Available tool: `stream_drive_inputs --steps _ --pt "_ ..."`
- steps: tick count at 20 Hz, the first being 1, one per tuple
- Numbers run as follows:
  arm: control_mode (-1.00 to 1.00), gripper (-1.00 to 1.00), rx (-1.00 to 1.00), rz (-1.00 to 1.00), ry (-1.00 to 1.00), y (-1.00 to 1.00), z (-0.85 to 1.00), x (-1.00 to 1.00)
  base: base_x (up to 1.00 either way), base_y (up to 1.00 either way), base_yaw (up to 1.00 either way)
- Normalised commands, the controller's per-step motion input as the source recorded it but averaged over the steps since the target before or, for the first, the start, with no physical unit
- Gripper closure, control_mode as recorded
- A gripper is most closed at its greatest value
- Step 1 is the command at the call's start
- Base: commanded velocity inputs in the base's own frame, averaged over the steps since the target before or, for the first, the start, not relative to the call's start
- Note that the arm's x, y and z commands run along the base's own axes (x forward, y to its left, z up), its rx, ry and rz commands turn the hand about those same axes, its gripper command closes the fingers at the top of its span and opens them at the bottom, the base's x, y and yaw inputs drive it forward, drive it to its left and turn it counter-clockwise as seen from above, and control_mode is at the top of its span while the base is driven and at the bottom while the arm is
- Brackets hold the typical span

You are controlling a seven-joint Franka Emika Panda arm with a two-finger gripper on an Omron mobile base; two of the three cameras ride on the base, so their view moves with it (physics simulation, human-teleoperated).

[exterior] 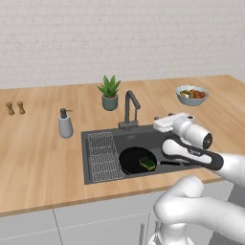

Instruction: Pick the pan and sponge and place them into the sink. Then turn on the water.

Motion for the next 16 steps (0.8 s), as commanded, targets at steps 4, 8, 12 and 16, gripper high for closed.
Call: stream_drive_inputs --steps 4,8,12,16 --pt "-1.00 -1.00 0.00 0.10 0.00 0.10 -0.22 0.31 0.00 0.00 0.00" --pt "-1.00 -1.00 0.00 0.10 0.00 0.00 -0.31 0.22 0.00 0.00 0.00" --pt "-1.00 -1.00 0.00 0.12 0.00 0.00 -0.28 0.22 0.00 0.00 0.00" --pt "-1.00 -1.00 0.00 0.10 0.00 0.00 -0.11 0.25 0.00 0.00 0.00"
